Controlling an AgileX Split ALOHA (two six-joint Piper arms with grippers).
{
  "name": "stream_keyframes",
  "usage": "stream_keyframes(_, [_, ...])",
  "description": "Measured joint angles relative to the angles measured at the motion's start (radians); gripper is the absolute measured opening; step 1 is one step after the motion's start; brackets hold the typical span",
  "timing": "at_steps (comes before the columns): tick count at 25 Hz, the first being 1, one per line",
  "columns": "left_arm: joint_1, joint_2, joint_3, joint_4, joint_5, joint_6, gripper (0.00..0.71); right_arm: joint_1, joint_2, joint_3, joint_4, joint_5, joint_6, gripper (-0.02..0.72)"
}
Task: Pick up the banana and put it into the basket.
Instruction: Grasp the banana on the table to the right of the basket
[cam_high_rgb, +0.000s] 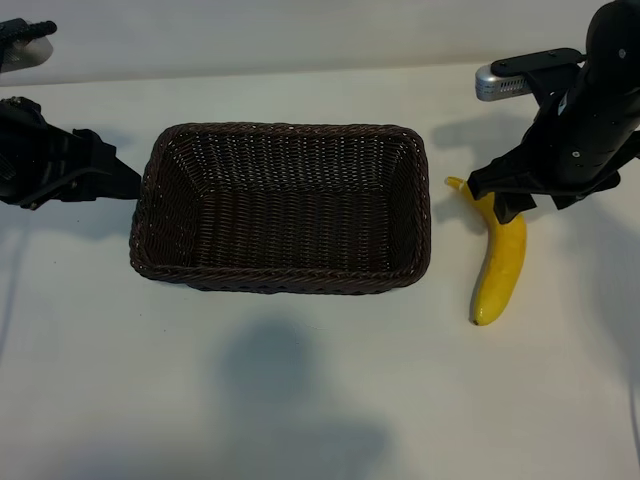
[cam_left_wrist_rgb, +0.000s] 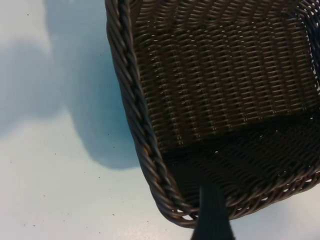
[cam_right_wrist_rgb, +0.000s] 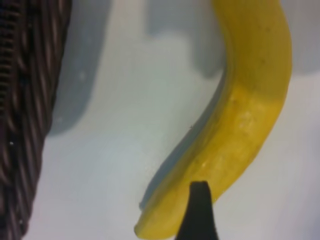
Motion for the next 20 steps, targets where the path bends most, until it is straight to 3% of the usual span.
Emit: stream_keyframes(20, [0.000, 0.000, 0.000, 0.000, 0.000, 0.000, 0.547, 0.002, 0.166, 0.002, 0.021, -0.090, 0.000, 0.596])
